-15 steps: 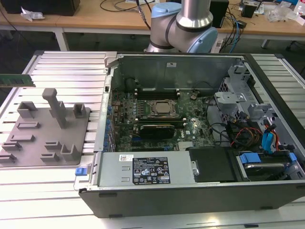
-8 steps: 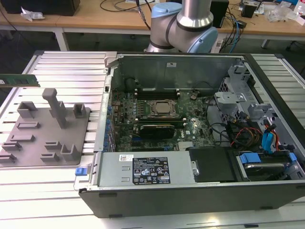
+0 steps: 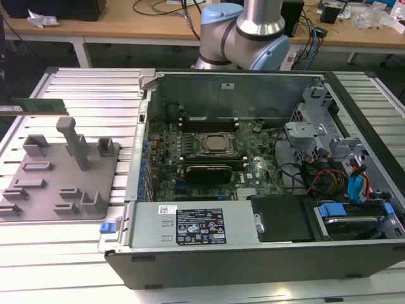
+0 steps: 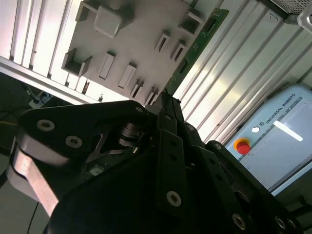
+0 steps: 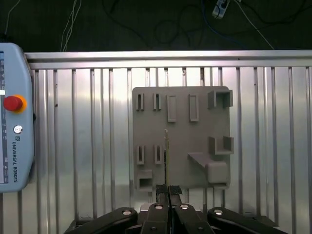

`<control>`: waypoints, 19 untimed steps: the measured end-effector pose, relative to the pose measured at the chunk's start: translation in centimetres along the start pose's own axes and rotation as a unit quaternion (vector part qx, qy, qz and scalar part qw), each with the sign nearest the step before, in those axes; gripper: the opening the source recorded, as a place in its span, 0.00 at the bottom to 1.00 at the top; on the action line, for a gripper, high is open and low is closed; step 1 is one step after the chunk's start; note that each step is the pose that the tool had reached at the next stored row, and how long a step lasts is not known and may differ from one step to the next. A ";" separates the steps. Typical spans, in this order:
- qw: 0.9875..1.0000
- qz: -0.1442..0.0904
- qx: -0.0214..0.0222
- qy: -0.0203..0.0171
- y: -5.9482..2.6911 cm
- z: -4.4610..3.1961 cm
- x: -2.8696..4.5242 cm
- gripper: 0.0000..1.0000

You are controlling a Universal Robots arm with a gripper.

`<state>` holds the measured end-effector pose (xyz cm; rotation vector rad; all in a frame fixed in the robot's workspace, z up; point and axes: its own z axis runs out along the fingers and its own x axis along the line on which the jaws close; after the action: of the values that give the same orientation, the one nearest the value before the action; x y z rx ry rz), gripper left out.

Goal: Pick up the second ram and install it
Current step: 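Pick up the second ram and move it above second insertion slot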

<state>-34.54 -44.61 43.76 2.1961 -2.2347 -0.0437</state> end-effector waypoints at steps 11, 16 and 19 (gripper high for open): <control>1.000 0.000 0.000 0.000 -3.41 -0.08 -0.06 0.09; 1.000 0.000 0.000 0.000 -5.43 -0.13 -0.09 0.09; 1.000 0.000 0.000 0.000 -8.00 -0.19 -0.14 0.09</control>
<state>-26.54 -44.62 43.75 2.1960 -2.2345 -0.0439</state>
